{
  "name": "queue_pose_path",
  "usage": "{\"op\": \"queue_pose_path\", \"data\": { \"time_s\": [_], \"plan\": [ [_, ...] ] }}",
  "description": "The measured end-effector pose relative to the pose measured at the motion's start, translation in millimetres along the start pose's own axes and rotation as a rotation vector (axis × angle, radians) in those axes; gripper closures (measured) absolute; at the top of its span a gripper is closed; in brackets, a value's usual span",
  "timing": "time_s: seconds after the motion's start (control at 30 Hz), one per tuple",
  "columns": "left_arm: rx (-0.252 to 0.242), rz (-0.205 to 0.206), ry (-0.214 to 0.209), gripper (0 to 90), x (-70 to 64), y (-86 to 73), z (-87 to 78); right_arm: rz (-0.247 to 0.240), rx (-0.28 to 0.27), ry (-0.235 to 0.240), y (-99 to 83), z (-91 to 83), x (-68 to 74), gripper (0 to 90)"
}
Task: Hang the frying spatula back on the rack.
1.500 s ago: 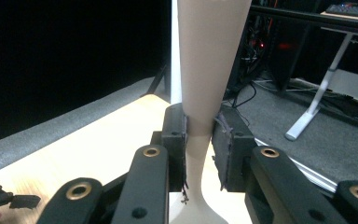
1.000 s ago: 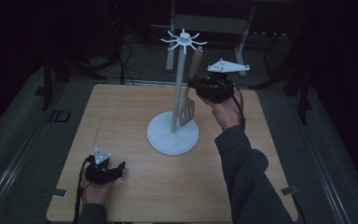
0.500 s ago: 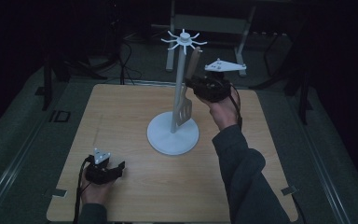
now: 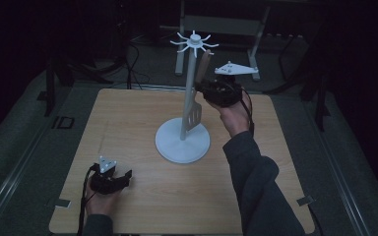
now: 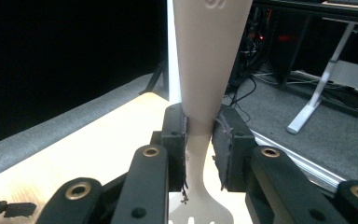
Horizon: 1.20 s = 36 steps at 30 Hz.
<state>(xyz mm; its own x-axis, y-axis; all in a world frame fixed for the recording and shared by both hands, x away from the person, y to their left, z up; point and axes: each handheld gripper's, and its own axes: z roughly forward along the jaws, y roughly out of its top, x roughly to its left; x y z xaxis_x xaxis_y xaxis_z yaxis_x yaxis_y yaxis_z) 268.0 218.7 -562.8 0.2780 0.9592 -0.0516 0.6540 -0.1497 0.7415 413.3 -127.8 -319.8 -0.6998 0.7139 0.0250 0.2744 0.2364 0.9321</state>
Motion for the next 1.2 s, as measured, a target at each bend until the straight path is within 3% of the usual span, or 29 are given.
{"op": "queue_pose_path", "data": {
  "time_s": [0.23, 0.53, 0.83, 1.2],
  "plan": [
    [0.001, 0.000, 0.000, 32.5, 0.1, 0.1, 0.0, 0.006, -0.005, -0.005, -0.4, 0.1, -0.9, 73.7],
    [0.004, 0.002, 0.000, 32.6, -0.1, 0.2, 0.0, 0.005, -0.030, -0.011, -0.9, -3.8, -2.6, 64.0],
    [0.006, 0.003, 0.000, 32.5, -0.9, 0.3, 0.8, 0.023, -0.033, -0.030, -5.1, -8.0, -7.0, 48.6],
    [0.005, 0.006, 0.000, 32.5, -1.4, 0.7, 1.9, -0.001, -0.028, -0.029, -6.6, -15.4, -6.1, 41.4]
  ]
}}
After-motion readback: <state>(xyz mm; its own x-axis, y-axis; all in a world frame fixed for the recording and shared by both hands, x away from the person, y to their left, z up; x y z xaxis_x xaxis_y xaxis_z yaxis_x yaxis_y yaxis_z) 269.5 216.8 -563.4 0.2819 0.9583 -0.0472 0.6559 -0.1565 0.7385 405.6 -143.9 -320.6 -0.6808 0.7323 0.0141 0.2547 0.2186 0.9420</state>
